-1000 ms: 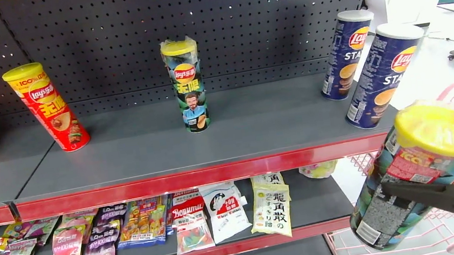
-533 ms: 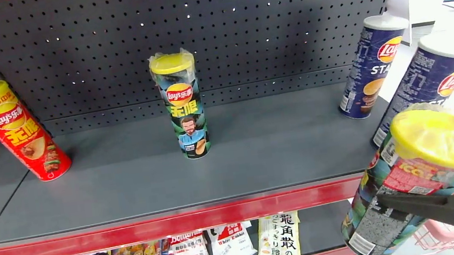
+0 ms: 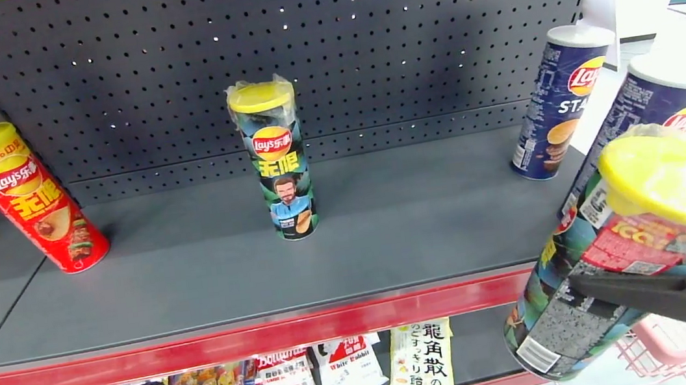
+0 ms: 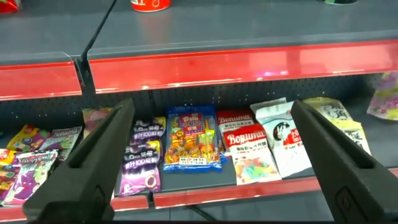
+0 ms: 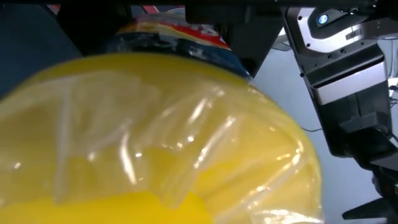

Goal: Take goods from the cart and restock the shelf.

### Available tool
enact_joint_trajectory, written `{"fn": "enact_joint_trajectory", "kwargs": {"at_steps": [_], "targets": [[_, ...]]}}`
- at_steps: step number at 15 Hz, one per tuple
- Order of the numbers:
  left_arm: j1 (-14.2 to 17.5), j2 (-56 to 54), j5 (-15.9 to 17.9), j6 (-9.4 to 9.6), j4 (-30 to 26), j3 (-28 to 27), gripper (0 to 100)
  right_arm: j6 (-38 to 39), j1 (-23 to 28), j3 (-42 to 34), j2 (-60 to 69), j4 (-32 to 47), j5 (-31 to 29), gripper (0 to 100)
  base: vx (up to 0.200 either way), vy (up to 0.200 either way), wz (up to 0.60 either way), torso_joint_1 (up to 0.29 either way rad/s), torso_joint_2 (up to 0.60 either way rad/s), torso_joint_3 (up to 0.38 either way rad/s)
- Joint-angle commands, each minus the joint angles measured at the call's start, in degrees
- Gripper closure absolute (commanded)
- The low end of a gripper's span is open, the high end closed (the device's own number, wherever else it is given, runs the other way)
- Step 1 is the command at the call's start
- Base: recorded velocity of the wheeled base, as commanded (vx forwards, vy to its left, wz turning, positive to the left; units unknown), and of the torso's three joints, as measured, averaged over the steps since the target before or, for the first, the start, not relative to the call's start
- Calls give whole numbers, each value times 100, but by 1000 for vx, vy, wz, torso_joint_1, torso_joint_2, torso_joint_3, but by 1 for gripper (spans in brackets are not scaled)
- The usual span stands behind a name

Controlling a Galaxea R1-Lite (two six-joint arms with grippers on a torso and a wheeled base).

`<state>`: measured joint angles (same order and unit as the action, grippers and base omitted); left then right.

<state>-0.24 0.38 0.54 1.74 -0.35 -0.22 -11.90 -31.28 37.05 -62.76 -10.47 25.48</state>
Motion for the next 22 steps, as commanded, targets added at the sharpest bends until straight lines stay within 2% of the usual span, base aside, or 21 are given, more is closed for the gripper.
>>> {"fn": "enact_joint_trajectory", "kwargs": {"at_steps": [1, 2, 3, 4, 5, 6, 7, 9, 11, 12, 13, 14, 15, 17, 18, 21, 22], "targets": [[-2, 24, 8, 28, 9, -4, 0, 12, -177, 101, -237, -16, 159, 100, 0, 0, 0, 0, 0, 0], [-28, 217, 69, 19, -9, -444, 0, 12, -185, 136, -307, -16, 168, 100, 0, 0, 0, 0, 0, 0], [-134, 1333, 87, -60, -35, -1455, 0, 12, -194, 127, -307, -8, 177, 100, 0, 0, 0, 0, 0, 0], [-213, 2441, 149, -350, 0, -2404, 0, 12, -212, 136, -351, -8, 177, 100, 0, 0, 0, 0, 0, 0], [-397, 3390, 579, -491, 27, -3212, 0, 38, -221, 136, -395, -8, 177, 100, 0, 0, 0, 0, 0, 0], [-529, 3926, 922, -359, 79, -3379, 0, 65, -212, 171, -492, -16, 177, 100, 0, 0, 0, 0, 0, 0], [-749, 4910, 1537, -25, 281, -3801, 0, 126, -212, 329, -615, -16, 177, 100, 0, 0, 0, 0, 0, 0], [-775, 6343, 2504, 160, 826, -4399, 0, 337, -194, 567, -729, -16, 177, 100, 0, 0, 0, 0, 0, 0], [-819, 7494, 3357, 889, 1204, -4909, 0, 425, -124, 769, -799, -16, 177, 100, 0, 0, 0, 0, 0, 0], [-819, 7732, 3497, 1003, 1204, -5067, 0, 434, -106, 813, -817, -16, 177, 100, 0, 0, 0, 0, 0, 0], [-872, 8066, 3691, 1039, 1204, -5304, 0, 443, -97, 883, -817, -8, 177, 100, 0, 0, 0, 0, 0, 0], [-1101, 8435, 3893, 1047, 1204, -5542, 0, 443, -62, 927, -808, -16, 168, 100, 0, 0, 0, 0, 0, 0], [-1197, 8567, 3963, 1056, 1204, -5638, 0, 443, -54, 927, -808, -16, 168, 100, 0, 0, 0, 0, 0, 0], [-1241, 8760, 3981, 1065, 1204, -5796, 0, 443, -36, 927, -799, -16, 168, 100, 0, 0, 0, 0, 0, 0], [-1259, 9103, 4007, 1206, 1222, -6130, 0, 443, -27, 918, -756, -8, 168, 100, 0, 0, 0, 0, 0, 0], [-1320, 9367, 4095, 1250, 1222, -6394, 0, 443, -1, 901, -676, -8, 159, 100, 0, 0, 0, 0, 0, 0], [-1320, 9674, 4104, 1302, 1231, -6798, 0, 443, 26, 883, -632, -8, 150, 100, 0, 0, 0, 0, 0, 0]]}}
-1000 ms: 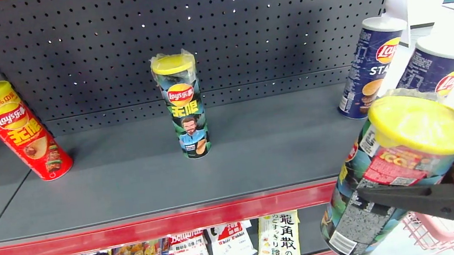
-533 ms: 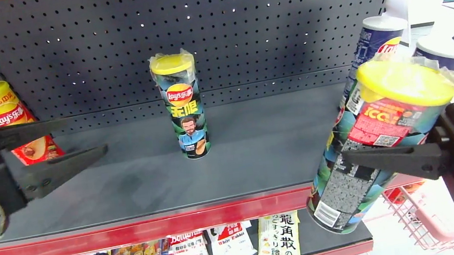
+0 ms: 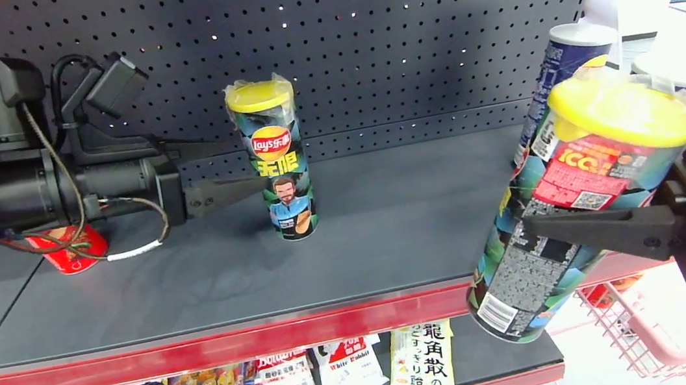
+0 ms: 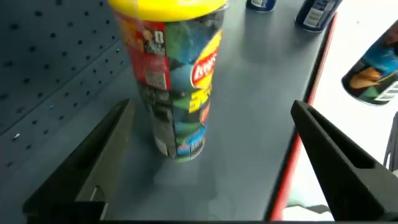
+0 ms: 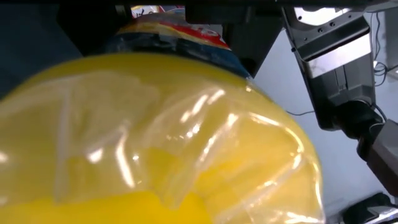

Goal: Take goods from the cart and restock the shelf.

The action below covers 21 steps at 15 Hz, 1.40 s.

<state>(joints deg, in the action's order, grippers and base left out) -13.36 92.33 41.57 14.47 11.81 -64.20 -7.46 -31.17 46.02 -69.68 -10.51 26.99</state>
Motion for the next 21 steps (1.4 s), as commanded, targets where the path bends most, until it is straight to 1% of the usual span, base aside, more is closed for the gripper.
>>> {"fn": "enact_joint_trajectory", "kwargs": {"at_steps": [1, 4, 7, 9, 10, 11, 12, 16, 18, 21], "targets": [[-17, 698, 18, 65, 14, -726, 0, -10, 15, -23, 104, 5, -1, 100, 0, 0, 0, 0, 0, 0], [-105, 997, 53, 65, 5, -1139, 0, -10, 15, -40, 148, 5, -10, 100, 0, 0, 0, 0, 0, 0], [-211, 1138, 88, 65, 5, -1218, 0, -1, 15, -76, 201, 23, -18, 100, 0, 0, 0, 0, 0, 0], [-316, 1331, 97, 73, 14, -1403, 0, -1, 15, -76, 201, 23, -18, 100, 0, 0, 0, 0, 0, 0], [-325, 1366, 88, 91, 14, -1429, 0, -1, 15, -76, 201, 23, -18, 100, 0, 0, 0, 0, 0, 0], [-404, 1454, 88, 214, 23, -1473, 0, -1, 15, -84, 201, 23, -18, 100, 0, 0, 0, 0, 0, 0], [-431, 1498, 97, 240, 14, -1491, 0, -10, 15, -102, 209, 14, -18, 100, 0, 0, 0, 0, 0, 0], [-431, 1727, 106, 232, 14, -1658, 0, -10, 15, -137, 271, 40, -10, 100, 0, 0, 0, 0, 0, 0], [-431, 1841, 176, 232, 14, -1807, 0, -19, 15, -190, 280, 31, -10, 100, 0, 0, 0, 0, 0, 0], [-431, 1903, 185, 232, 32, -1833, 0, -19, 15, -172, 262, 31, -18, 100, 0, 0, 0, 0, 0, 0]]}}
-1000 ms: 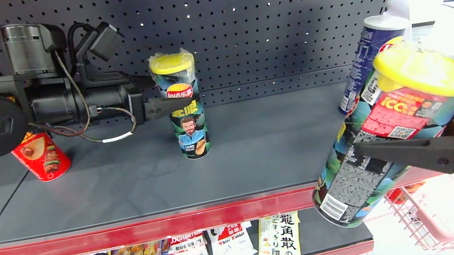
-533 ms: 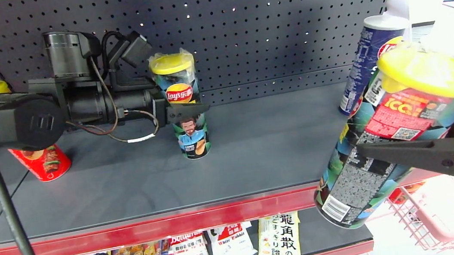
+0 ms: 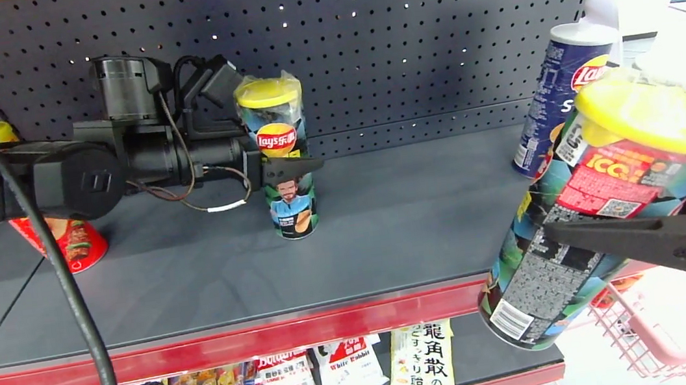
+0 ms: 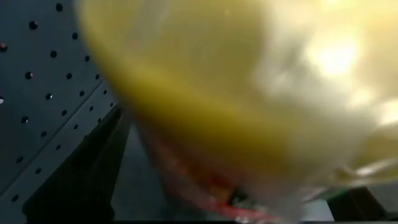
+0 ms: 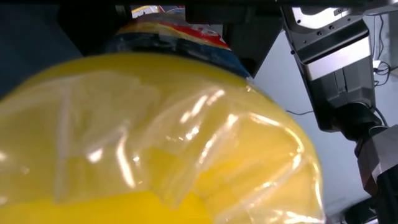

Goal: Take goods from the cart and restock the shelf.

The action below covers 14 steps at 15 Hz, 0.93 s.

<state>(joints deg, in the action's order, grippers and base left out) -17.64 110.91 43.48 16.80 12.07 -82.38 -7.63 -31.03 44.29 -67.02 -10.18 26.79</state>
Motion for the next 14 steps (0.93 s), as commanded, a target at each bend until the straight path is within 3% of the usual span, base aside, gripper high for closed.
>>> {"fn": "enact_joint_trajectory", "kwargs": {"at_steps": [1, 2, 8, 10, 11, 14], "targets": [[-3, 54, 2, -10, -3, -15, 0, -2, 0, -8, -4, -2, 1, 100, 0, 0, 0, 0, 0, 0], [-11, 45, 11, -28, -3, -15, 100, -2, 0, -8, -4, -2, 1, 100, 0, 0, 0, 0, 0, 0], [-64, -166, 2, -124, -12, 223, 100, -2, -9, -52, -56, -2, 10, 100, 0, 0, 0, 0, 0, 0], [-275, -447, -7, -528, 6, 478, 100, -2, -9, -43, -65, -2, 10, 100, 0, 0, 0, 0, 0, 0], [-381, -562, -15, -608, 76, 627, 100, -2, -9, -26, -74, -2, 10, 100, 0, 0, 0, 0, 0, 0], [-600, -694, -86, -616, 604, 1207, 100, -2, -9, 18, -127, -2, 19, 100, 0, 0, 0, 0, 0, 0]]}}
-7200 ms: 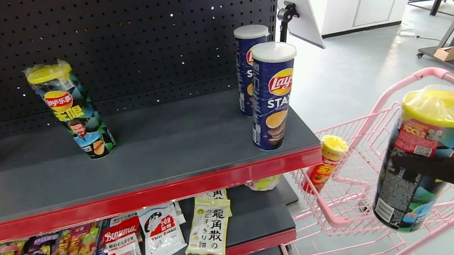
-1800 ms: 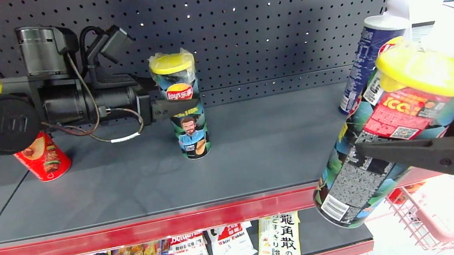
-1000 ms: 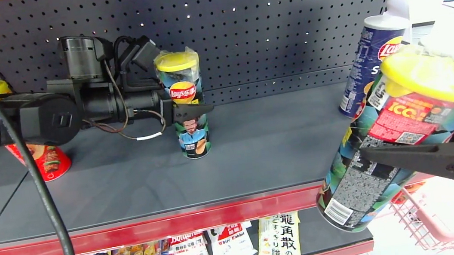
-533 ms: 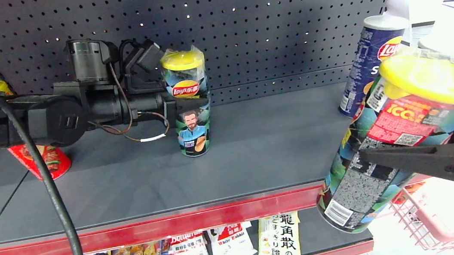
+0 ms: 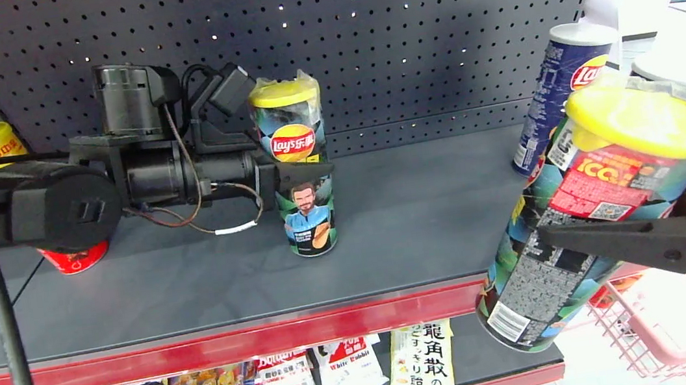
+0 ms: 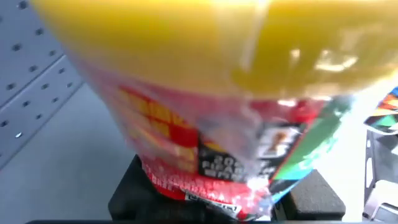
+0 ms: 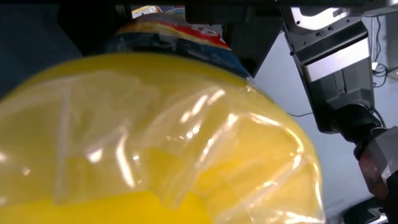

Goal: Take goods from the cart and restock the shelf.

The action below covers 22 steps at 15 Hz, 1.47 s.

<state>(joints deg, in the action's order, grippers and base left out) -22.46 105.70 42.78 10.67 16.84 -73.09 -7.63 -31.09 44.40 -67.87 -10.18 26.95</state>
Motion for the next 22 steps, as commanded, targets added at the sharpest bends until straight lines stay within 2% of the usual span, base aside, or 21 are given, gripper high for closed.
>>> {"fn": "enact_joint_trajectory", "kwargs": {"at_steps": [1, 3, 4, 6, 8, 13, 17, 20, 22], "targets": [[-189, -191, -68, -3, 338, 480, 100, -2, -3, 25, -51, -2, 3, 100, 0, 0, 0, 0, 0, 0], [-321, -217, -270, -21, 900, 929, 100, -2, -12, 25, -95, -10, 3, 100, 0, 0, 0, 0, 0, 0], [-400, -278, -331, -144, 1103, 1078, 100, -2, -12, 34, -113, -19, 3, 100, 0, 0, 0, 0, 0, 0], [-593, -375, -674, -487, 1463, 1289, 100, -2, -20, 60, -139, -19, 3, 100, 0, 0, 0, 0, 0, 0], [-664, -428, -788, -548, 1788, 1509, 100, -2, -20, 87, -201, -28, -6, 100, 0, 0, 0, 0, 0, 0], [-708, -797, -903, -583, 1885, 2194, 100, -10, -38, 130, -280, -28, -15, 100, 0, 0, 0, 0, 0, 0], [-778, -946, -894, -610, 1867, 2326, 100, -10, -38, 148, -306, -19, -15, 100, 0, 0, 0, 0, 0, 0], [-839, -1052, -903, -873, 1867, 2361, 100, -19, -47, 148, -333, -19, -15, 100, 0, 0, 0, 0, 0, 0], [-839, -1078, -894, -882, 1867, 2467, 100, -19, -47, 139, -333, -19, -15, 100, 0, 0, 0, 0, 0, 0]]}}
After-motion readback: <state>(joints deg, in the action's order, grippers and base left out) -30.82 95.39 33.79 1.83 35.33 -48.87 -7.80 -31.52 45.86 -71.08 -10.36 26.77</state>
